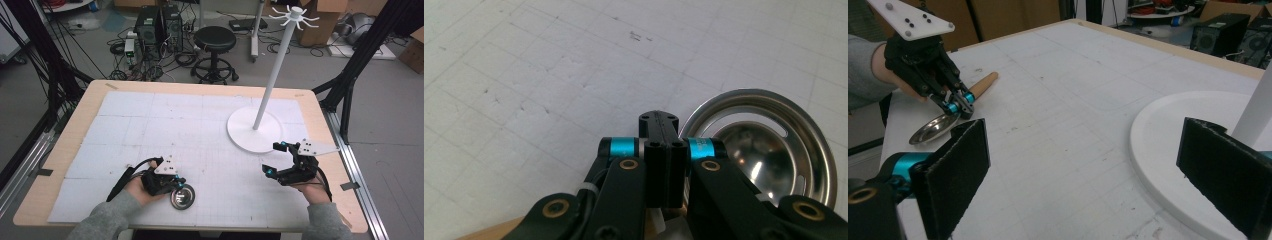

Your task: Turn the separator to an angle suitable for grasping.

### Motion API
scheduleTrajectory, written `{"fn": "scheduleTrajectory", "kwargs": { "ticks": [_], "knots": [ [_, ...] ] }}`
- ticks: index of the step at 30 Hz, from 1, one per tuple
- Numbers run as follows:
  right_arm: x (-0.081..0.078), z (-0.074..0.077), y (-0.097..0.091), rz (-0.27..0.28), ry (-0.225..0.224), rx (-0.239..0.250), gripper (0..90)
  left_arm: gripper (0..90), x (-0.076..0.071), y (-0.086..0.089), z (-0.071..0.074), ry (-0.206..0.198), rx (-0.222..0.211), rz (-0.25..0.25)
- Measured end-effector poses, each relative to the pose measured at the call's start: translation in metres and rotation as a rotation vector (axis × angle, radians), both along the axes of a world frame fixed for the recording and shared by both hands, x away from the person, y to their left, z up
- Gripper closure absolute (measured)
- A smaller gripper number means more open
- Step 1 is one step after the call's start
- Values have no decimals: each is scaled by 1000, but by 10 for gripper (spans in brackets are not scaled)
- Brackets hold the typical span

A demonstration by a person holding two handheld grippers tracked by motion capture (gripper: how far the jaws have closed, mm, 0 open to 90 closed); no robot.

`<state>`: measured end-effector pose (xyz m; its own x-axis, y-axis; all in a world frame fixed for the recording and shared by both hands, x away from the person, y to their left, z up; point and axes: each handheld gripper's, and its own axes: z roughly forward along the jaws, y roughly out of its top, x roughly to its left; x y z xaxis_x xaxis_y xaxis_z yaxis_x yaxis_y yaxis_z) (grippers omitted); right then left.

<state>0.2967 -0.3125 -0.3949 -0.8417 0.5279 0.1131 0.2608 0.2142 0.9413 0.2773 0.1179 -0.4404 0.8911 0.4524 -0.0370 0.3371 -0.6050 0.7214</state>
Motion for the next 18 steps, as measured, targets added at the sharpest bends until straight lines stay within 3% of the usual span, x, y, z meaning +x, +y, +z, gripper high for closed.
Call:
{"fn": "scheduleTrajectory", "kwargs": {
  "ticks": [10, 18],
  "knots": [
    [0, 0, -1, -5, 1, -4, 61, 898, -10, 21, -1, 33, -30, 17],
    [0, 0, 0, -5, 2, -8, 61, 898, -12, 23, -1, 36, -27, 19]
  ]
}}
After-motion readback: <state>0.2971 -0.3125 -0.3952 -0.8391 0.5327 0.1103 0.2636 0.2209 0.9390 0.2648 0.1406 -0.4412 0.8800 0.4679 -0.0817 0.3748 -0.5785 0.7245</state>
